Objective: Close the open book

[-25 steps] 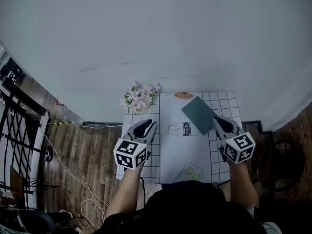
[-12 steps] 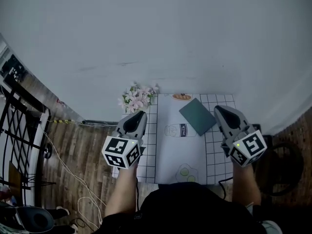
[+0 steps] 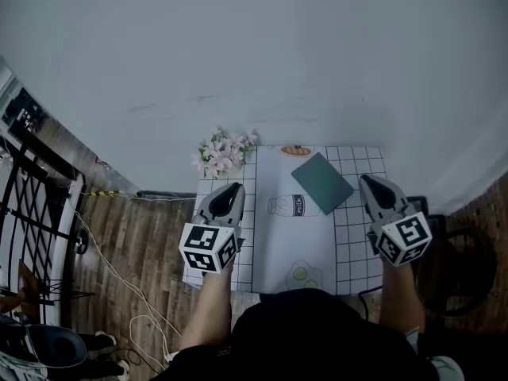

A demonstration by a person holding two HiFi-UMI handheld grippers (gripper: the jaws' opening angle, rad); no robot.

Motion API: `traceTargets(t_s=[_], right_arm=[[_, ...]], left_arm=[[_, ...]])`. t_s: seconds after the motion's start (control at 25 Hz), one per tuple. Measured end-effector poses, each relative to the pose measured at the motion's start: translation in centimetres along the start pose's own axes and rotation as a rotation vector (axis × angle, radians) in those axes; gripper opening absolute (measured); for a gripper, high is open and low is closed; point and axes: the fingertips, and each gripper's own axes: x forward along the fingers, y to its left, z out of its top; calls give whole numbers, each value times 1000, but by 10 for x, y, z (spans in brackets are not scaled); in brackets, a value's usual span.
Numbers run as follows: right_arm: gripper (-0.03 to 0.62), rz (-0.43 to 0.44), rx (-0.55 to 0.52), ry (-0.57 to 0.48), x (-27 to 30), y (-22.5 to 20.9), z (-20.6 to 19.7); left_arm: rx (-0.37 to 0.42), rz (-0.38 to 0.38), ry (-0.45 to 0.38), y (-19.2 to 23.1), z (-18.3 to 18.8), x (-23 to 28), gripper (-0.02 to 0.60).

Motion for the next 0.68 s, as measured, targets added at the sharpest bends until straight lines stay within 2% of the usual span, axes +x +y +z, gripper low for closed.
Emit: traceTargets(t_s=[0.68], right_arm=[[3, 36, -7, 8, -3, 20, -3]], left_arm=[[-11, -6, 6, -7, -8, -5, 32]])
